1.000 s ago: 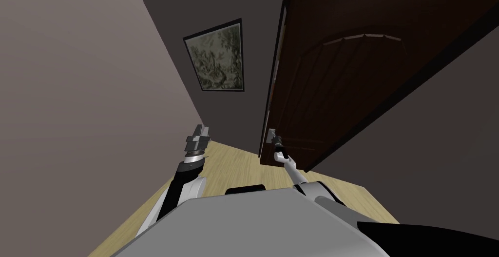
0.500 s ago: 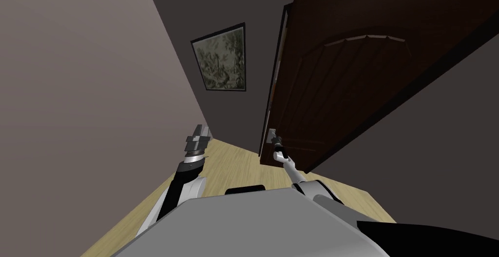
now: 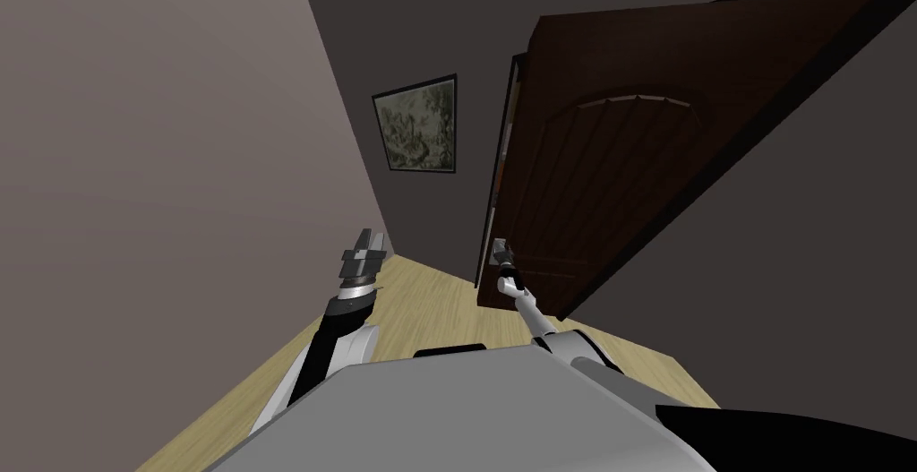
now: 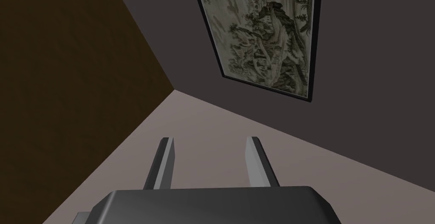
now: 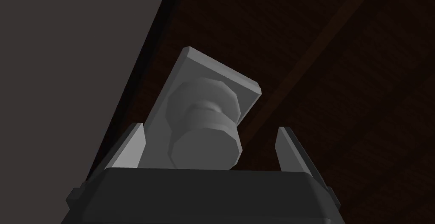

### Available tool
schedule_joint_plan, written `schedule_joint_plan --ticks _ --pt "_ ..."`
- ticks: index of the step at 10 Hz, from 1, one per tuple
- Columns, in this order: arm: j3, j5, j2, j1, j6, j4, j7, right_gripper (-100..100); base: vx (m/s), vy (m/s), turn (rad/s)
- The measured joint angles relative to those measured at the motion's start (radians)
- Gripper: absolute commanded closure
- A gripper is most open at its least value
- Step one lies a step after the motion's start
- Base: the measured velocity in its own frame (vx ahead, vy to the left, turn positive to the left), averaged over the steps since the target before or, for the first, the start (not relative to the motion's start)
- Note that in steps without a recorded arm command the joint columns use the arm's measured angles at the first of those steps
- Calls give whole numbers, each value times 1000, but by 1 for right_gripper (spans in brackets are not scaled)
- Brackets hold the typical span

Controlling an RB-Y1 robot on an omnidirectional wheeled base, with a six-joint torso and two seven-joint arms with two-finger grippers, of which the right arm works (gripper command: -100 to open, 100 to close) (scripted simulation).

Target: Pull the door open

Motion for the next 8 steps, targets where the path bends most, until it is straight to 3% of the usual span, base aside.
schedule_joint_plan --ticks 3,8 --pt "0 -50 33 14 16 -48 -60 -100 -93 -39 25" --pt "9 -126 84 6 19 -66 -164 -100 -92 -37 20"
